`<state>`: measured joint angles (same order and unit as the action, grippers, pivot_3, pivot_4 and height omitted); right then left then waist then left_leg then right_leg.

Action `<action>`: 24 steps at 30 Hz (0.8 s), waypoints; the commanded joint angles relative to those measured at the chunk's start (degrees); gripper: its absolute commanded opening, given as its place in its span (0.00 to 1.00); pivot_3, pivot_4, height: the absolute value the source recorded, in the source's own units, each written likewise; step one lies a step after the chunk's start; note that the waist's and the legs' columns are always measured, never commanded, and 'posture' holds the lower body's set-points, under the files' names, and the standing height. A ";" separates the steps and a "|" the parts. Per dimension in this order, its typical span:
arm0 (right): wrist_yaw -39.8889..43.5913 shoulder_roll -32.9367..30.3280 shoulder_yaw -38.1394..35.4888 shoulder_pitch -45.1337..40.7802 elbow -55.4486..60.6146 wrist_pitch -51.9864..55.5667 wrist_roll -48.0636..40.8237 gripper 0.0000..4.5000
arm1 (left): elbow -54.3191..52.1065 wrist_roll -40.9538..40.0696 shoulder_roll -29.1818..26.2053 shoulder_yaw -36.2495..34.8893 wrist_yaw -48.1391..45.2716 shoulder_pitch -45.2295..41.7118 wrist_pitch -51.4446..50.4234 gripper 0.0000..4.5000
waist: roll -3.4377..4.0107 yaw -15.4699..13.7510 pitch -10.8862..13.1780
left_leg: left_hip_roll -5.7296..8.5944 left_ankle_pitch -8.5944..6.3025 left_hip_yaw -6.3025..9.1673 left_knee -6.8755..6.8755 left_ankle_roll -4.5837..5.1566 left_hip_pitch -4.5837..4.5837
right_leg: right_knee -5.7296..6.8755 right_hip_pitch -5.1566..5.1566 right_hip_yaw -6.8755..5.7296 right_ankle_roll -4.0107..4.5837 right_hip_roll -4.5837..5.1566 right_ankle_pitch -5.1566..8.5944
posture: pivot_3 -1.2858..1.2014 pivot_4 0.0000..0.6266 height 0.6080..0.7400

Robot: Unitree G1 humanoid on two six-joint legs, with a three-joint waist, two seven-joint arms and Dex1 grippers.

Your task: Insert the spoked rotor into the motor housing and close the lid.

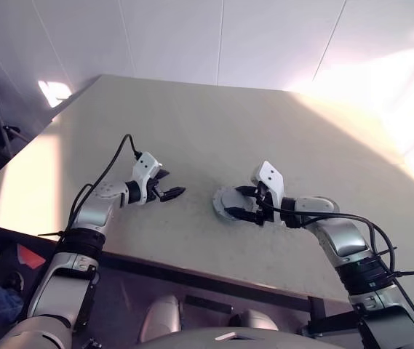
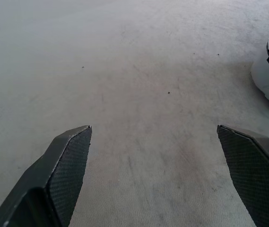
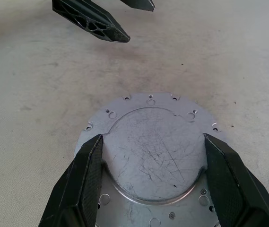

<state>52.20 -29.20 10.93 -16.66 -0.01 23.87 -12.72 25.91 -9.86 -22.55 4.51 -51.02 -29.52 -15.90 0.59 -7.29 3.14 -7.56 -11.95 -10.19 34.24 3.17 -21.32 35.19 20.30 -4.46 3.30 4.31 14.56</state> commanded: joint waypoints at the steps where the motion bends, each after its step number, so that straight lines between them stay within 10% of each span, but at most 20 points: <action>1: -1.98 -0.76 0.01 0.48 -2.46 3.62 1.47 0.69 | -1.24 -0.07 -0.26 -0.50 0.04 -0.82 1.22 1.00 | 0.00 0.01 0.00 | 0.00 -0.01 0.00 -0.01 0.00 0.07 | -0.04 -0.07 0.00 0.00 0.00 0.00 | 0.52 0.00 1.00; 24: -1.80 -3.14 0.19 0.13 -0.13 7.58 -0.02 0.69 | -6.81 -8.62 3.54 -4.47 1.24 -3.07 -10.44 1.00 | 0.00 0.07 0.00 | 0.00 0.02 -0.01 -0.17 -0.07 0.56 | -0.39 -0.72 0.00 -0.32 0.01 0.17 | 0.52 0.00 1.00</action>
<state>50.47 -30.68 11.85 -17.95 1.22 28.52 -13.26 20.75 -18.39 -18.33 0.30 -49.74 -31.97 -26.45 0.59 -7.22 3.14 -7.56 -11.93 -10.20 34.05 3.11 -20.79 34.79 19.62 -4.46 3.00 4.32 14.72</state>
